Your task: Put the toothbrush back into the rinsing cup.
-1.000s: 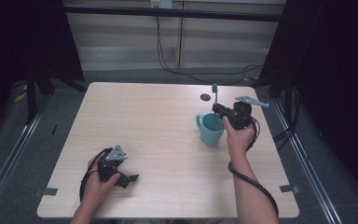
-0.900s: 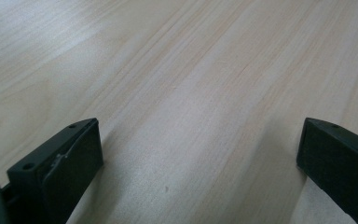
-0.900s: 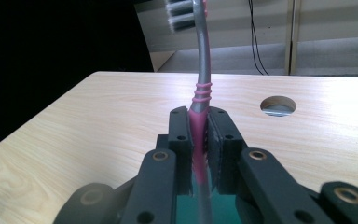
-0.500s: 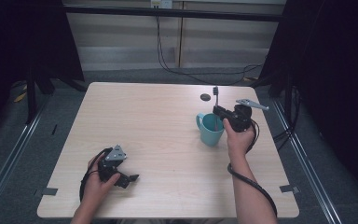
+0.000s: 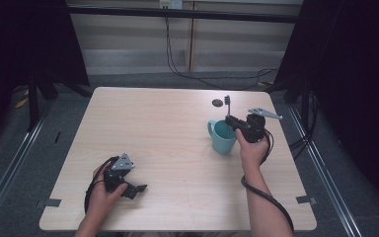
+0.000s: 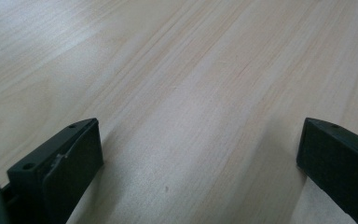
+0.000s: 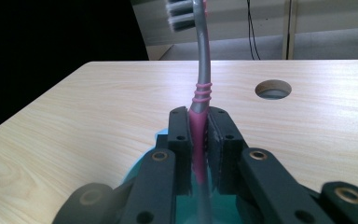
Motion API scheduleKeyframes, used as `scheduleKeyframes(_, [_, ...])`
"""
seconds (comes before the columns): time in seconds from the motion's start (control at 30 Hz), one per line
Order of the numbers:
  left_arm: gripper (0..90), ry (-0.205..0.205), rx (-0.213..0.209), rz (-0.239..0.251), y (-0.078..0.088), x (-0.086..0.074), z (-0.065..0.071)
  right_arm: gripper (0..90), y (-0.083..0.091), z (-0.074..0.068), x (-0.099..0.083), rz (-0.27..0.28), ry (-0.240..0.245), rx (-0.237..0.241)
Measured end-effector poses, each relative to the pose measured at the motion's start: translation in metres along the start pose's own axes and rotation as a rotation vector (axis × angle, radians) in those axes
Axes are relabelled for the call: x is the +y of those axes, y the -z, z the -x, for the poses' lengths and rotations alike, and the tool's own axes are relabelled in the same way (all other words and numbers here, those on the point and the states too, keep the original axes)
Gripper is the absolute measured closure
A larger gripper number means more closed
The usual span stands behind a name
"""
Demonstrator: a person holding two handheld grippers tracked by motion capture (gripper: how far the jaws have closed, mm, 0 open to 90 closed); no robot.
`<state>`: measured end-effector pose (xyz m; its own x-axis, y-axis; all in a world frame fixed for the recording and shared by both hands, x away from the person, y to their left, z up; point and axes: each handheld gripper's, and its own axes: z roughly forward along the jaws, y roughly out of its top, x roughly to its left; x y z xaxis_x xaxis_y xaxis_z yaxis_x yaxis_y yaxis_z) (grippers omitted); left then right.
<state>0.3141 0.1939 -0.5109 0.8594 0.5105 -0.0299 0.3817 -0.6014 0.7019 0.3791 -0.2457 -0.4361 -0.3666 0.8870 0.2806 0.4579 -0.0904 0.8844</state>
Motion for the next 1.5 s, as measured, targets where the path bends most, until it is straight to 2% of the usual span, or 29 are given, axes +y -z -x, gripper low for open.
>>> scheduleKeyframes(0.37, [0.0, 0.0, 0.0, 0.0, 0.0, 0.0, 0.0, 80.2, -0.002, 0.0, -0.006, -0.011, 0.009, -0.001])
scheduleKeyframes(0.73, [0.0, 0.0, 0.0, 0.0, 0.0, 0.0, 0.0, 78.5, 0.001, 0.0, -0.009, -0.023, 0.024, -0.023])
scheduleKeyframes(0.93, [0.0, 0.0, 0.0, 0.0, 0.0, 0.0, 0.0, 69.1, 0.003, -0.001, -0.01, -0.03, 0.026, -0.031])
scheduleKeyframes(1.23, [0.0, 0.0, 0.0, 0.0, 0.0, 0.0, 0.0, 55.9, 0.01, -0.007, -0.004, -0.037, 0.066, -0.039])
scheduleKeyframes(1.5, [0.0, 0.0, 0.0, 0.0, 0.0, 0.0, 0.0, 50.6, 0.015, -0.01, -0.003, -0.063, 0.074, -0.038])
